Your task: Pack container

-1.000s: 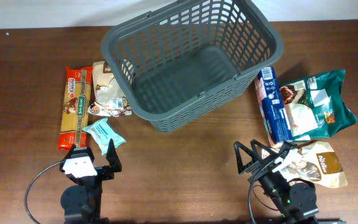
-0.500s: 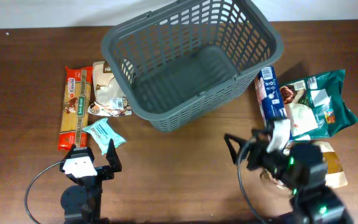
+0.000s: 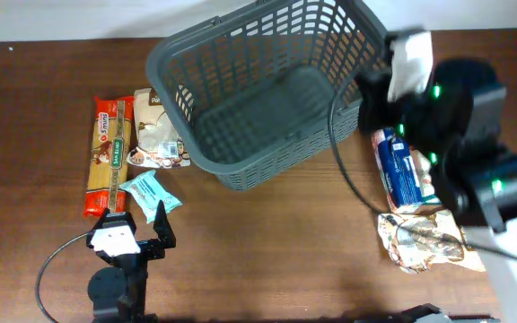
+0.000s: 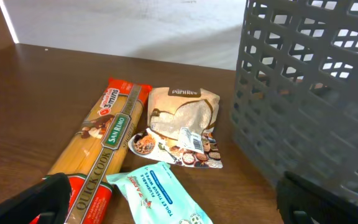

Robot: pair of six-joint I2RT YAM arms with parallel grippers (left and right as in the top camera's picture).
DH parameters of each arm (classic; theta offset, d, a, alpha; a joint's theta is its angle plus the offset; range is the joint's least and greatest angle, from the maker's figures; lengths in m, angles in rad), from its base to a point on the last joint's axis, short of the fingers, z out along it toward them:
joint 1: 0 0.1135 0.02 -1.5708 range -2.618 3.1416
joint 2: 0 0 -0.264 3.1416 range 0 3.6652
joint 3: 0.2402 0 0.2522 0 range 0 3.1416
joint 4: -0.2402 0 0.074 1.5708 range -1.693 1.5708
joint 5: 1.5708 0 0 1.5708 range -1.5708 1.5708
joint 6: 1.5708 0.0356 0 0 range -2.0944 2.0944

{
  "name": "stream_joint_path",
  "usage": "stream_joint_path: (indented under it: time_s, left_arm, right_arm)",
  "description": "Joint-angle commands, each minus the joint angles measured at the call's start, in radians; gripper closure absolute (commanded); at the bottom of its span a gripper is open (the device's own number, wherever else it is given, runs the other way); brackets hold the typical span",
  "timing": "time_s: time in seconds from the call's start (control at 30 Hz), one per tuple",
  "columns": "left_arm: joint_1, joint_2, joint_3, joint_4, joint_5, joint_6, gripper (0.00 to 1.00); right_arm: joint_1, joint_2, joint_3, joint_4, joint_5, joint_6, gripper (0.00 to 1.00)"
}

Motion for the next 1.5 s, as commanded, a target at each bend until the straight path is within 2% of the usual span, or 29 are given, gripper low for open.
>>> stream_joint_path:
  time_s: [0.0, 0.2, 0.43, 0.9, 1.13, 1.47]
  left_arm:
    - [0.005, -0.009, -0.007, 0.003, 0.011, -0.008, 0.01]
    - [0.005, -0.009, -0.007, 0.003, 0.011, -0.009, 0.01]
    - [0.005, -0.009, -0.007, 0.003, 0.011, -0.009, 0.01]
    - [0.005, -0.009, -0.007, 0.003, 0.011, -0.009, 0.01]
    - [0.005, -0.009, -0.007, 0.003, 0.011, -0.009, 0.01]
    - [0.005, -0.009, -0.007, 0.003, 0.011, -0.009, 0.01]
  right_arm:
    - [0.004, 0.141, 0.13, -0.05, 0.116, -0.055, 0.96]
    - [-0.031, 0.341, 0.242, -0.107, 0.116, -0.055, 0.96]
    - [-0.084, 0.439, 0.243, -0.129, 0.116, -0.055, 0.96]
    - [-0.087, 0.446, 0.245, -0.381, 0.089, -0.043, 0.96]
    - [-0.075, 0.423, 0.248, -0.451, 0.051, -0.017, 0.96]
    - [0.048, 0.403, 0.26, -0.525, 0.04, -0.015, 0.97]
